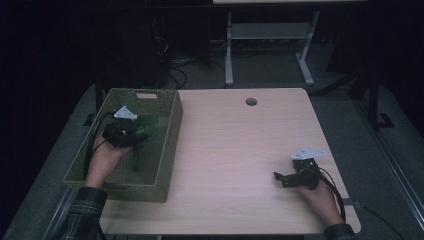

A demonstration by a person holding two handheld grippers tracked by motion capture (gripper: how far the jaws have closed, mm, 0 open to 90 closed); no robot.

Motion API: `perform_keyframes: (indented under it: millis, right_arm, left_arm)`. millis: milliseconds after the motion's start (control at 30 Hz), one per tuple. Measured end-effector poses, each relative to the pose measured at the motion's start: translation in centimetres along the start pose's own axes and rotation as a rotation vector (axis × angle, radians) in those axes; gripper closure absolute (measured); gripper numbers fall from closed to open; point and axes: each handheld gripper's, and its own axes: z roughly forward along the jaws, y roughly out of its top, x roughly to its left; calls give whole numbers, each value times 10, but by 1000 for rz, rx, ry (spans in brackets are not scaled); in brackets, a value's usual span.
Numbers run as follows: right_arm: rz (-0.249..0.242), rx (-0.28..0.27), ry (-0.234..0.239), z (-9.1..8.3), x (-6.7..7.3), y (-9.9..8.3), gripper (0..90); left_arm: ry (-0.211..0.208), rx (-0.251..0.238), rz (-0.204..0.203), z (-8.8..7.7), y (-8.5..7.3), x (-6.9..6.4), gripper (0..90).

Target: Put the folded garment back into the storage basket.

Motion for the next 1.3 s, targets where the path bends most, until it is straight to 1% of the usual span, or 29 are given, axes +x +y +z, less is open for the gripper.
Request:
perform_keyframes:
  millis: [67, 100, 300, 367, 467, 600, 700, 800, 967, 1000, 1067, 1300]
  right_arm:
    - [-1, 0, 0, 0, 0, 0, 63]
    - [0, 0, 0, 0, 0, 0, 63]
    - [-2, -1, 1, 0, 0, 0, 63]
    - [-1, 0, 1, 0, 0, 0, 63]
    - [-1, 0, 1, 0, 0, 0, 63]
    - [-1, 0, 1, 0, 0, 0, 63]
    - [0, 0, 1, 0, 0, 0, 63]
    - [-1, 0, 1, 0, 0, 0, 63]
    - [-1, 0, 1, 0, 0, 0, 63]
    - [-1, 0, 1, 0, 0, 0, 63]
    - [-1, 0, 1, 0, 0, 0, 63]
    - [-1, 0, 1, 0, 0, 0, 63]
  left_arm:
    - [-12, 24, -11, 10, -5, -1, 783]
    - [-14, 39, -5, 15, -7, -1, 782]
    - [-52, 109, -10, 40, -16, -5, 775]
    - [-58, 128, -4, 42, -15, -7, 772]
    - [-66, 137, -7, 45, -16, -7, 763]
    - [-65, 130, -7, 44, -16, -6, 722]
    - [-72, 115, -16, 43, -17, -5, 659]
    - [-73, 99, -21, 42, -17, -6, 577]
    - [-61, 86, -12, 38, -16, -8, 432]
    - [-60, 78, -19, 36, -16, -8, 406]
    - [-63, 68, -18, 33, -15, -9, 375]
    - [-45, 29, -22, 18, -11, -11, 297]
